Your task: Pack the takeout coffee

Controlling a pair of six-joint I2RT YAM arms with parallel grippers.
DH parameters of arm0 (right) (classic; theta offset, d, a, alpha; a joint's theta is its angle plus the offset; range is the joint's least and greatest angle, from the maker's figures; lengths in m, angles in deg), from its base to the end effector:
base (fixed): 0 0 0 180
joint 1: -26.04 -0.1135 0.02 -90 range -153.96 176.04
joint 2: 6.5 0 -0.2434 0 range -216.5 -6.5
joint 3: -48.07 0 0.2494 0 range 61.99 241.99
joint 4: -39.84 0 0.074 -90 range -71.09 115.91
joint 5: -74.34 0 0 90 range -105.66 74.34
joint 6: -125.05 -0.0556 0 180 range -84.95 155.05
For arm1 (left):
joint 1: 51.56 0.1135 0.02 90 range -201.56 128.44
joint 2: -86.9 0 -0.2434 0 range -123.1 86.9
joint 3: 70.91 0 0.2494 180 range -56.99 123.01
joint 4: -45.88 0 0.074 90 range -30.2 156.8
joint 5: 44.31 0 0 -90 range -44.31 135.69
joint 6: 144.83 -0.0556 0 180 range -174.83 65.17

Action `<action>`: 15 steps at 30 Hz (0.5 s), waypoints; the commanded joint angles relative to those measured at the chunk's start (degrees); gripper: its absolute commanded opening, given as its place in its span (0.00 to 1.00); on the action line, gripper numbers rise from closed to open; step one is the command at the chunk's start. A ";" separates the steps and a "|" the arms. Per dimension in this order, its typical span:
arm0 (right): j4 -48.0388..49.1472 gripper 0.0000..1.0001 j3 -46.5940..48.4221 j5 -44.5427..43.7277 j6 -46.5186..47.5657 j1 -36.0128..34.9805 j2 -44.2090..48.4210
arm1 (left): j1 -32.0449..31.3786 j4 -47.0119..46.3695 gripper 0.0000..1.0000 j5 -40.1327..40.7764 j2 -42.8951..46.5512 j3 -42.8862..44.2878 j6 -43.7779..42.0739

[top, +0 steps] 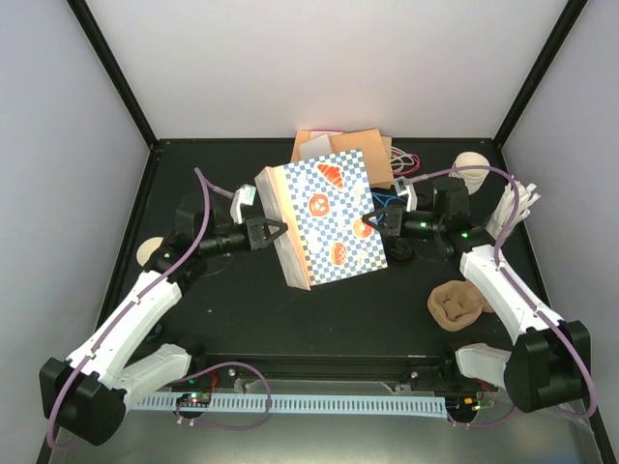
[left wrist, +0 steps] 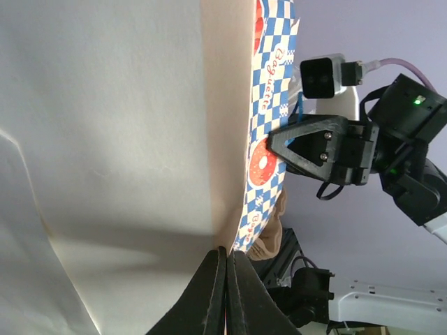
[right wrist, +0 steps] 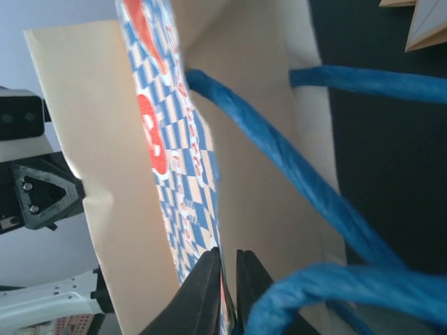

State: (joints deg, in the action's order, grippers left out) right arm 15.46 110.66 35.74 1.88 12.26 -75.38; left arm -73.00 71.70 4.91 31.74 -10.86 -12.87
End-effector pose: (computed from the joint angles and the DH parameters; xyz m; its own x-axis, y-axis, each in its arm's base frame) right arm 0.2555 0.1074 0.2578 -0.8532 0.1422 -0.5019 -0.3998 0.4396 0.8043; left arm 0.2081 -0.1208 0.2931 -0.8120 -0.2251 -0.5385 0.4058 0.4456 -0.7980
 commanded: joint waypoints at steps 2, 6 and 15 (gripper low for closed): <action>-4.39 0.06 2.66 0.72 3.97 0.22 1.95 | 0.42 0.03 0.02 -0.89 -0.50 0.29 -4.06; -10.45 0.06 5.33 -3.21 7.45 0.26 3.09 | 1.44 5.95 0.01 0.94 -0.78 1.06 -8.87; -24.01 0.01 14.87 -12.95 11.72 0.22 4.58 | 4.06 10.32 0.02 1.70 -1.36 -2.89 -12.99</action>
State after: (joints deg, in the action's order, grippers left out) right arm -2.29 121.59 29.07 11.13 12.23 -72.72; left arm -69.76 78.98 6.29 30.87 -11.99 -22.42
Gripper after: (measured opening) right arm 0.051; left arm 0.018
